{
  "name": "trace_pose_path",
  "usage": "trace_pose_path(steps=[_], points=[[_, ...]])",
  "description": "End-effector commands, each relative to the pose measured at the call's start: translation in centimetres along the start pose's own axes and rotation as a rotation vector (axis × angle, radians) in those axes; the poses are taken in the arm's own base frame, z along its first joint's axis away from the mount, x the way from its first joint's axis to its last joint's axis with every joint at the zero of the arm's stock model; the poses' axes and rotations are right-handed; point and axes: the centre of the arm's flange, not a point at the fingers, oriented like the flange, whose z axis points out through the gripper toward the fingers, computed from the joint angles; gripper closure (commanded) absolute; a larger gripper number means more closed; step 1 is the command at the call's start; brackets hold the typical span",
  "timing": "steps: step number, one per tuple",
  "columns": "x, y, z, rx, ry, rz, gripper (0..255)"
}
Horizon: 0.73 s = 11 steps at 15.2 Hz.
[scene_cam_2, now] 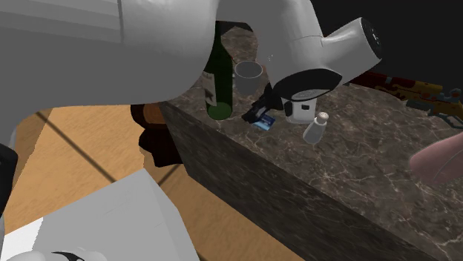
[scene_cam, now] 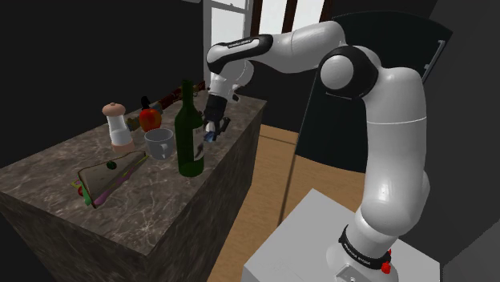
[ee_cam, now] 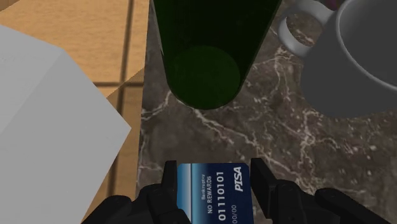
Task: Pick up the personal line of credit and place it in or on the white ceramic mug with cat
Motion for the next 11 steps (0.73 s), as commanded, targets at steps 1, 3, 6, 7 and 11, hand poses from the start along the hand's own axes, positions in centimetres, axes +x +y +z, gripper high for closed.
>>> trace_pose_path(steps=[1, 3, 6, 7, 11], points=[[-0.4, -0.1, -0.9, 0.0, 0.0, 0.0, 255], [-1.0, -0.1, -1.8, 0.0, 0.0, 0.0, 255], [-1.9, -0.1, -3.1, 0.0, 0.0, 0.0, 255], [-2.2, -0.1, -3.5, 0.0, 0.0, 0.0, 255], [-3.4, -0.1, -5.3, 0.0, 0.0, 0.0, 255]])
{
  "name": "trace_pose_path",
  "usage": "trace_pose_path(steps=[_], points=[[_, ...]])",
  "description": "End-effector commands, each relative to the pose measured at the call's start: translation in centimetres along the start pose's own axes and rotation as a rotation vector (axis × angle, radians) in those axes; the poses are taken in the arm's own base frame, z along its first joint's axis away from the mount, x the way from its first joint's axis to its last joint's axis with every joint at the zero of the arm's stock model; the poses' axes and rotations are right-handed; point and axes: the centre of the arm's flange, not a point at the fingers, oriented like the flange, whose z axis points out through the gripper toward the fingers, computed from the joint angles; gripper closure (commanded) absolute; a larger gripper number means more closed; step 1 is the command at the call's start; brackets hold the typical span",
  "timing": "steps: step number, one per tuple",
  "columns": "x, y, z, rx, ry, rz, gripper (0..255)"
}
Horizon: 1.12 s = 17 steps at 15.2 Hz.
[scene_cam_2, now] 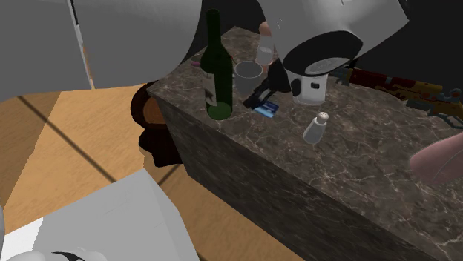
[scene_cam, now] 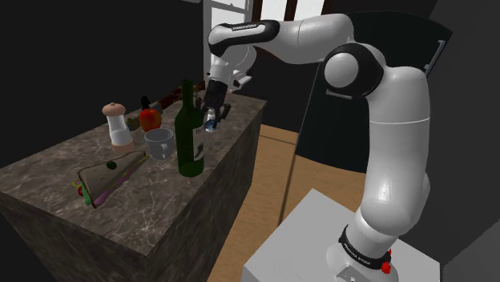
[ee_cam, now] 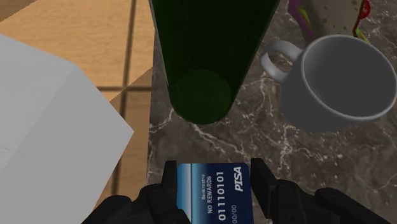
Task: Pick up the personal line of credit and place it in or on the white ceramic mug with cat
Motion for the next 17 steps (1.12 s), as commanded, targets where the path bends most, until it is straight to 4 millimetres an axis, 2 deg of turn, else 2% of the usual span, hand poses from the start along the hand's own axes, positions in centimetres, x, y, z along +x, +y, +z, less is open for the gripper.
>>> trace_pose_path(steps=[1, 9, 17], points=[[-0.6, 0.0, -1.0, 0.0, 0.0, 0.0, 255], [-2.7, 0.0, -4.2, 0.0, 0.0, 0.0, 255], [-9.7, -7.1, -0.7, 0.0, 0.0, 0.0, 255]])
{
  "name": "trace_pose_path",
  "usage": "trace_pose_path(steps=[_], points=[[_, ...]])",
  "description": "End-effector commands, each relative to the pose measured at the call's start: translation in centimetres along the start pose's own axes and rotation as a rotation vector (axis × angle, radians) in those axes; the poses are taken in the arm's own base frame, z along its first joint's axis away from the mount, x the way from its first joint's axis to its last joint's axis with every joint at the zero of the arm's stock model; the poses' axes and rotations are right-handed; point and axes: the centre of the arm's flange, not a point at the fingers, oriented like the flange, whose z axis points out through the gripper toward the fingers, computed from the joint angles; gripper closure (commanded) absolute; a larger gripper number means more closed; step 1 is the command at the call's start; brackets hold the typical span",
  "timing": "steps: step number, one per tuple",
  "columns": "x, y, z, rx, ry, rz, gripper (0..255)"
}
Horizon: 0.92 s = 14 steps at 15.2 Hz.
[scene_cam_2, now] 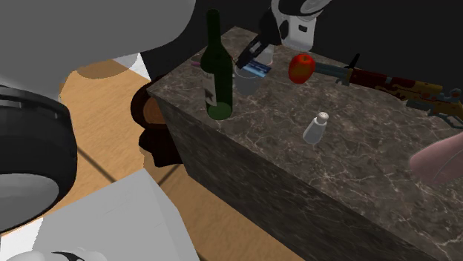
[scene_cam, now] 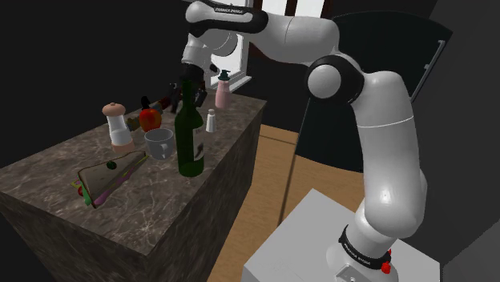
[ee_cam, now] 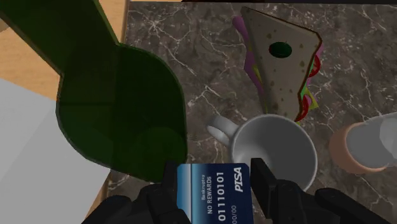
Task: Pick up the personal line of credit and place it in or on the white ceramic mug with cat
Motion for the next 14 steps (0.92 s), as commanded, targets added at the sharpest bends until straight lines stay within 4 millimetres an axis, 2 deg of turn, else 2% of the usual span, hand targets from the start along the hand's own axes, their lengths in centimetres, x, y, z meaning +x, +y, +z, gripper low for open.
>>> trace_pose_path(steps=[1, 6, 14], points=[[-1.7, -1.3, 0.7, 0.0, 0.0, 0.002, 255], [-6.6, -6.2, 3.1, 0.0, 0.0, 0.002, 255], [-4.2, -6.2, 6.7, 0.0, 0.0, 0.002, 255]])
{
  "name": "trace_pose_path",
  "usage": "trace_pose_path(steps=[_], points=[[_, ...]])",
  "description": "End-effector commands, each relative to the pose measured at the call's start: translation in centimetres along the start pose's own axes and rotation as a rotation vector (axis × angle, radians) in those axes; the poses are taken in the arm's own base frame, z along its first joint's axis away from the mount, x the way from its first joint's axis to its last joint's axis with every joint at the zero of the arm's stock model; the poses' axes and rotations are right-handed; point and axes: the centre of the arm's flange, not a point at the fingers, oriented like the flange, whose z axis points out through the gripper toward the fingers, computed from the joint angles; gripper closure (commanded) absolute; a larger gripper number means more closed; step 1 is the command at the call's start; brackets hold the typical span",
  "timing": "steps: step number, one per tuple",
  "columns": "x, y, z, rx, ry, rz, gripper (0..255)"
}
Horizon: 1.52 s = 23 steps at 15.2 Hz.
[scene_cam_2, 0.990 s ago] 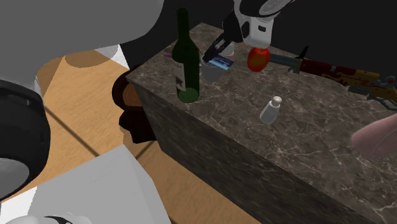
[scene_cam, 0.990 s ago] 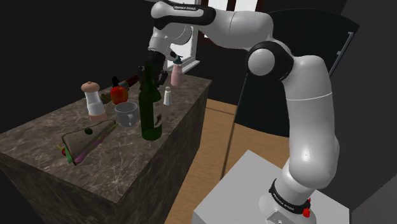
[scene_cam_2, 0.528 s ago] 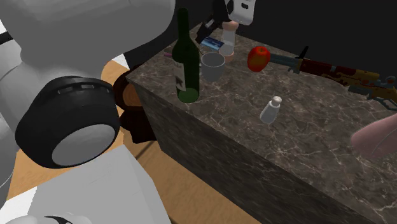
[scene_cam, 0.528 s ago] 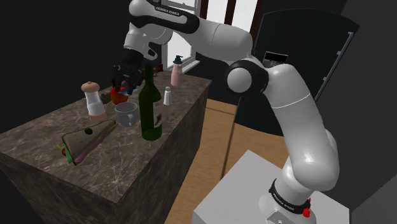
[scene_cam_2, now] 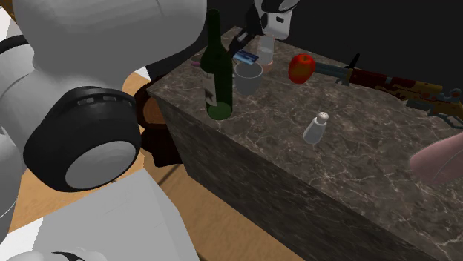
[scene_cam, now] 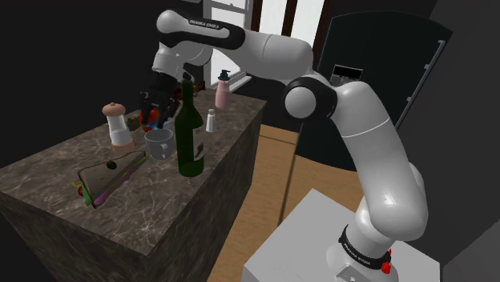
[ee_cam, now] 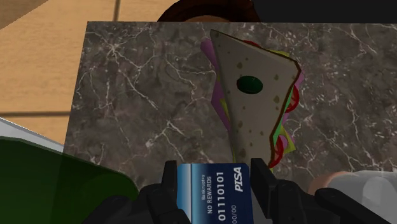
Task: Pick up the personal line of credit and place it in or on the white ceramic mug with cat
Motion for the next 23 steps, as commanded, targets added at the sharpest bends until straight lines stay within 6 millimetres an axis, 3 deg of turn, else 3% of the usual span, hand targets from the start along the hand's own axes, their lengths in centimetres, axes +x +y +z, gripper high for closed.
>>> trace_pose_path(steps=[1, 9, 17, 18, 23], points=[[0.6, 0.0, 1.0, 0.0, 0.0, 0.0, 255], [2.9, 0.0, 4.3, 0.0, 0.0, 0.0, 255], [2.9, 0.0, 4.3, 0.0, 0.0, 0.0, 255], [2.9, 0.0, 4.3, 0.001, 0.0, 0.0, 0], [2.9, 0.0, 4.3, 0.0, 0.0, 0.0, 0]])
